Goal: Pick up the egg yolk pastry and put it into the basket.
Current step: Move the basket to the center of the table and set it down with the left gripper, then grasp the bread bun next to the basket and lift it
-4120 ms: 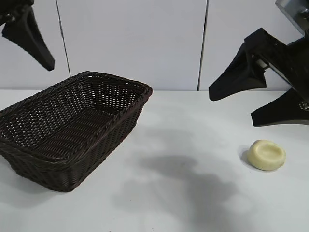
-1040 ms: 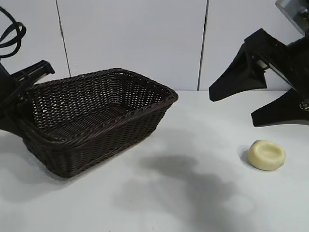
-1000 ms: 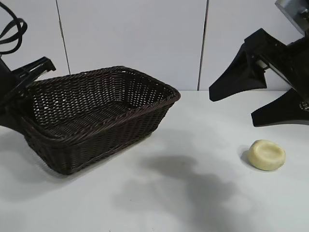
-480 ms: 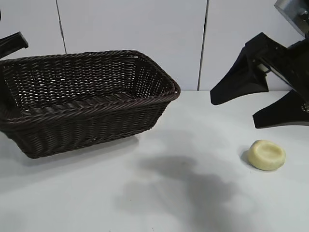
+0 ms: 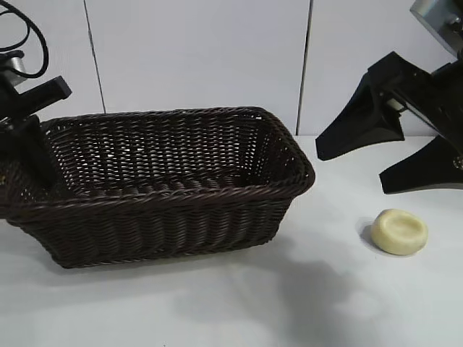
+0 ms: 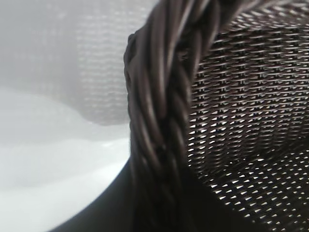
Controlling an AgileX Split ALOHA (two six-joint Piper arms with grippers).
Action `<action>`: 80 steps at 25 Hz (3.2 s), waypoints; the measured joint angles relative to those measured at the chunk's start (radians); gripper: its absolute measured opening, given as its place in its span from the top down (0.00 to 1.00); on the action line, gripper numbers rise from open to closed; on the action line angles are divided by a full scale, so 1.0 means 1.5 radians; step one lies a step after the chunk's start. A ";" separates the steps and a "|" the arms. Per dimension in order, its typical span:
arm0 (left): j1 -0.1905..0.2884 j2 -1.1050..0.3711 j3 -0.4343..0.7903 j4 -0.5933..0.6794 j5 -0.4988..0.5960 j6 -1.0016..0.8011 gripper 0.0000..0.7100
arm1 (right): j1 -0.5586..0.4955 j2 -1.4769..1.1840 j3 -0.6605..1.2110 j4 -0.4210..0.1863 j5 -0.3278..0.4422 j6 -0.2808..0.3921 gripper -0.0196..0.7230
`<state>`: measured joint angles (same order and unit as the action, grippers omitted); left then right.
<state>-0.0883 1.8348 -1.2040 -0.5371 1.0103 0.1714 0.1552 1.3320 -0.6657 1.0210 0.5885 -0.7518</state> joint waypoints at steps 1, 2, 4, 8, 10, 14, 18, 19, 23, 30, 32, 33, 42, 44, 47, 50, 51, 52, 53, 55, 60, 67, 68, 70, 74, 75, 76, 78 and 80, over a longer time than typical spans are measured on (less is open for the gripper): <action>-0.004 0.004 -0.001 0.004 -0.001 0.005 0.86 | 0.000 0.000 0.000 0.000 0.000 0.000 0.09; -0.012 0.007 -0.001 0.007 -0.003 0.010 0.86 | 0.000 0.000 0.000 0.000 0.000 0.000 0.09; -0.028 0.014 -0.001 0.014 -0.013 0.014 0.86 | 0.000 0.000 0.000 0.000 0.002 0.000 0.09; -0.042 0.022 -0.001 0.022 -0.035 0.014 0.86 | 0.000 0.000 0.000 -0.001 0.003 0.000 0.09; -0.042 0.022 -0.001 0.022 -0.050 0.012 0.86 | 0.000 0.000 0.000 -0.001 0.005 0.000 0.09; -0.042 0.022 -0.001 0.023 -0.069 0.004 0.86 | 0.000 0.000 0.000 -0.001 0.007 0.000 0.09; -0.042 0.027 -0.001 0.023 -0.071 0.004 0.86 | 0.000 0.000 0.000 -0.001 0.008 0.000 0.09; -0.042 0.032 -0.001 0.023 -0.072 0.003 0.86 | 0.000 0.000 0.000 -0.001 0.008 0.000 0.09; -0.042 0.052 -0.001 0.021 -0.072 0.007 0.86 | 0.000 0.000 0.000 -0.001 0.008 0.000 0.09; -0.042 0.052 -0.001 0.019 -0.071 0.019 0.85 | 0.000 0.000 0.000 -0.001 0.008 0.000 0.09; -0.042 0.052 -0.001 0.015 -0.070 0.020 0.76 | 0.000 0.000 0.000 -0.002 0.008 0.000 0.09; -0.042 0.052 -0.001 0.012 -0.069 0.021 0.66 | 0.000 0.000 0.000 -0.002 0.008 0.000 0.09; -0.042 0.034 -0.028 0.016 -0.033 0.019 0.09 | 0.000 0.000 0.000 -0.002 0.008 0.000 0.09; -0.042 0.016 -0.036 0.031 -0.020 0.018 0.08 | 0.000 0.000 0.000 -0.003 0.009 0.000 0.09; -0.042 -0.020 -0.042 0.061 -0.003 0.012 0.07 | 0.000 0.000 0.000 -0.003 0.009 0.000 0.09; -0.042 -0.060 -0.043 0.097 0.006 0.007 0.07 | 0.000 0.000 0.000 -0.003 0.009 0.000 0.09; -0.042 -0.071 -0.044 0.114 0.008 0.004 0.07 | 0.000 0.000 0.000 -0.003 0.009 0.000 0.09; -0.042 -0.077 -0.048 0.131 0.010 -0.004 0.07 | 0.000 0.000 0.000 -0.003 0.009 0.000 0.09; -0.042 -0.081 -0.051 0.154 0.010 -0.015 0.07 | 0.000 0.000 0.000 -0.003 0.009 0.000 0.09; -0.042 -0.082 -0.055 0.199 0.011 -0.041 0.07 | 0.000 0.000 0.000 -0.003 0.009 0.000 0.09; -0.032 -0.082 -0.055 0.301 0.012 -0.099 0.07 | 0.000 0.000 0.000 -0.003 0.009 0.000 0.09; 0.067 -0.082 -0.055 0.312 0.016 -0.105 0.07 | 0.000 0.000 0.000 -0.003 0.009 0.000 0.09; 0.078 -0.082 -0.055 0.316 0.023 -0.105 0.07 | 0.000 0.000 0.000 -0.003 0.009 0.000 0.09; 0.086 -0.082 -0.055 0.317 0.037 -0.105 0.07 | 0.000 0.000 0.000 -0.003 0.009 0.000 0.09; 0.087 -0.095 -0.055 0.317 0.059 -0.098 0.07 | 0.000 0.000 0.000 -0.003 0.009 0.000 0.09; 0.087 -0.103 -0.055 0.316 0.068 -0.097 0.07 | 0.000 0.000 0.000 -0.003 0.009 0.000 0.09; 0.086 -0.112 -0.055 0.316 0.080 -0.096 0.07 | 0.000 0.000 0.000 -0.003 0.009 0.000 0.09; 0.086 -0.133 -0.055 0.316 0.107 -0.091 0.07 | 0.000 0.000 0.000 -0.003 0.009 0.000 0.09; 0.086 -0.161 -0.048 0.316 0.128 -0.083 0.07 | 0.000 0.000 0.000 -0.003 0.009 0.000 0.09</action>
<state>0.0414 1.5927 -1.2758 -0.0634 1.2017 0.0468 0.1552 1.3320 -0.6657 1.0171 0.6024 -0.7518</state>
